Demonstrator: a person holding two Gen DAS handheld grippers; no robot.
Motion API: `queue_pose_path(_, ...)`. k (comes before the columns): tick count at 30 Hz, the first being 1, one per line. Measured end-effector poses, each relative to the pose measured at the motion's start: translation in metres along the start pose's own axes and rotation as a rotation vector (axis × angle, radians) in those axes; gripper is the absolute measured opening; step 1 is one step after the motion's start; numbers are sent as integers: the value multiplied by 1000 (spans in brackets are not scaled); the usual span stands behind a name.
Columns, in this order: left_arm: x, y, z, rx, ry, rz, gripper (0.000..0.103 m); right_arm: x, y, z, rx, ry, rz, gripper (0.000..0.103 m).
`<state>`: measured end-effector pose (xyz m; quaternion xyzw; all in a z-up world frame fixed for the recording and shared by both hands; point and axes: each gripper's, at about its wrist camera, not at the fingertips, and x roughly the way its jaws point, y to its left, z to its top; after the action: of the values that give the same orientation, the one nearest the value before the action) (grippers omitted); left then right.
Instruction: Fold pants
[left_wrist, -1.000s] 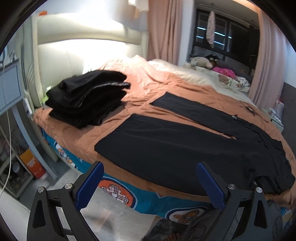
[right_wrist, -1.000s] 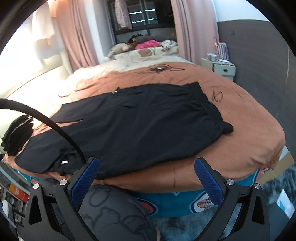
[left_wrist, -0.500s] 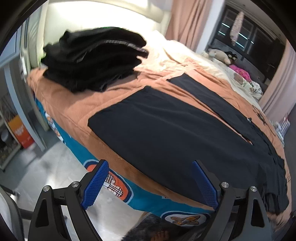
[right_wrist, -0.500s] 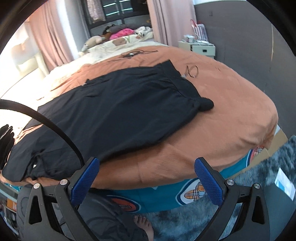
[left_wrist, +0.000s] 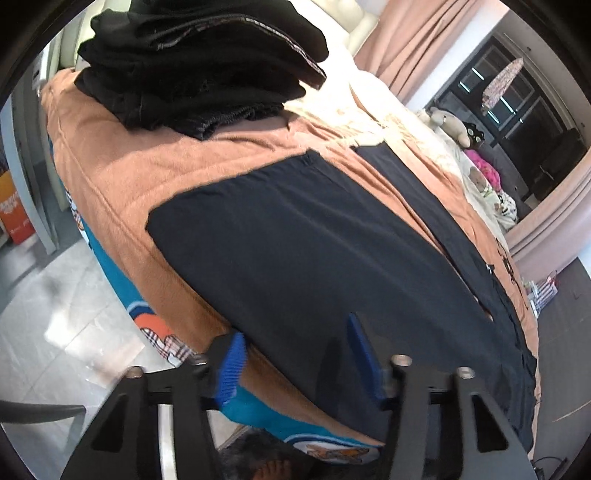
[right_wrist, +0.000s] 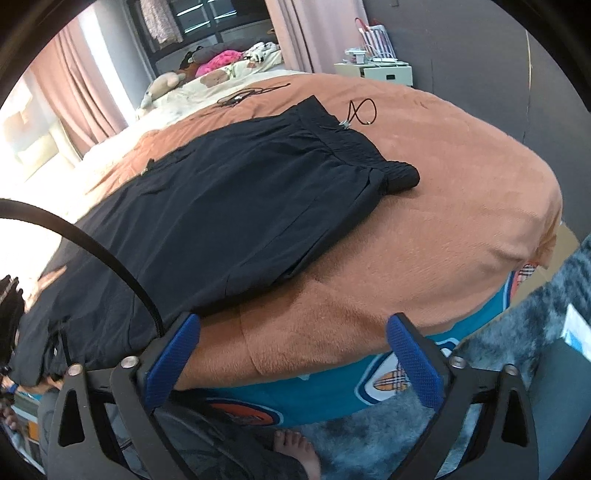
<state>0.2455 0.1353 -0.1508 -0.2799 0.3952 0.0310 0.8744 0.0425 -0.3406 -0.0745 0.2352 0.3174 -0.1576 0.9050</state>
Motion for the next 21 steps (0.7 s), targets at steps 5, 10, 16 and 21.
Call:
queue_pose_path(5,1,1,13,-17,-17,14,30,10,-24,10,111,-6,3,85)
queue_pose_path(10,11,9,19,-45,-12,44,30,17,-53,15,224,-21,48,85)
queue_pose_path(16,8,8,25,-41,-35,62,6,37,-82,30,310,-37,158,85)
queue_pose_path(21,-4,-1,35,-36,-77,42,3,59,-99,48,345,-44,232,85)
